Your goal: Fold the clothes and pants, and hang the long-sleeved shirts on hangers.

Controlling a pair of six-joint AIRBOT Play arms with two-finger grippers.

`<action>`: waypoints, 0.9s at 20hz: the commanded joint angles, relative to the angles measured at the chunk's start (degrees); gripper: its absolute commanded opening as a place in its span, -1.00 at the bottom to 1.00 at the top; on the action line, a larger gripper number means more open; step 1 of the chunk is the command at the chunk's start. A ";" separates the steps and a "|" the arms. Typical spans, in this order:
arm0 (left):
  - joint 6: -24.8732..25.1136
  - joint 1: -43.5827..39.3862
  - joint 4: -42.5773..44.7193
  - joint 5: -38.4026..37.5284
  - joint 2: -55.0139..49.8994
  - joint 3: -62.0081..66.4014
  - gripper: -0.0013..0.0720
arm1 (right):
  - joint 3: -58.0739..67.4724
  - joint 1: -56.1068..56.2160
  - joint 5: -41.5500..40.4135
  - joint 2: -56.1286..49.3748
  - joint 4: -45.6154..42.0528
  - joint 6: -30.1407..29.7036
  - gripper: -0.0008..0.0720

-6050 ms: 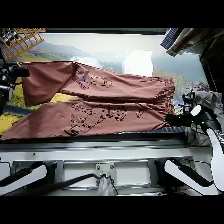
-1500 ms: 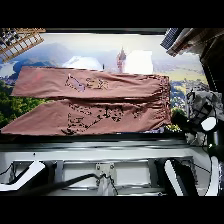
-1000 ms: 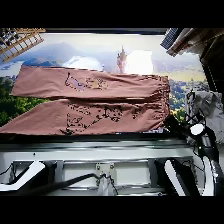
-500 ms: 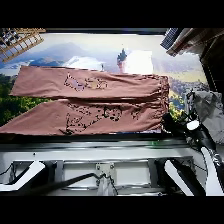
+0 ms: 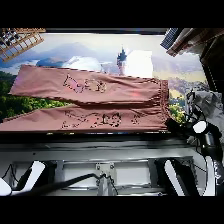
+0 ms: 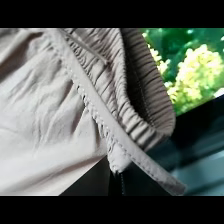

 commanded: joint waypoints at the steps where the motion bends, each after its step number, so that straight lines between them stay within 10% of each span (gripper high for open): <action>1: 0.98 -0.59 3.28 2.47 4.76 0.72 -0.94 | 1.38 -0.04 5.64 4.79 -3.48 -2.95 -0.91; 9: 4.24 -13.18 -3.08 23.39 6.29 7.19 -0.94 | 20.74 0.02 5.88 0.76 -2.43 -5.88 -0.91; 18: 8.72 -21.00 -1.60 34.45 -9.29 8.02 -0.95 | 37.51 0.00 4.33 -27.08 8.00 -12.31 -0.90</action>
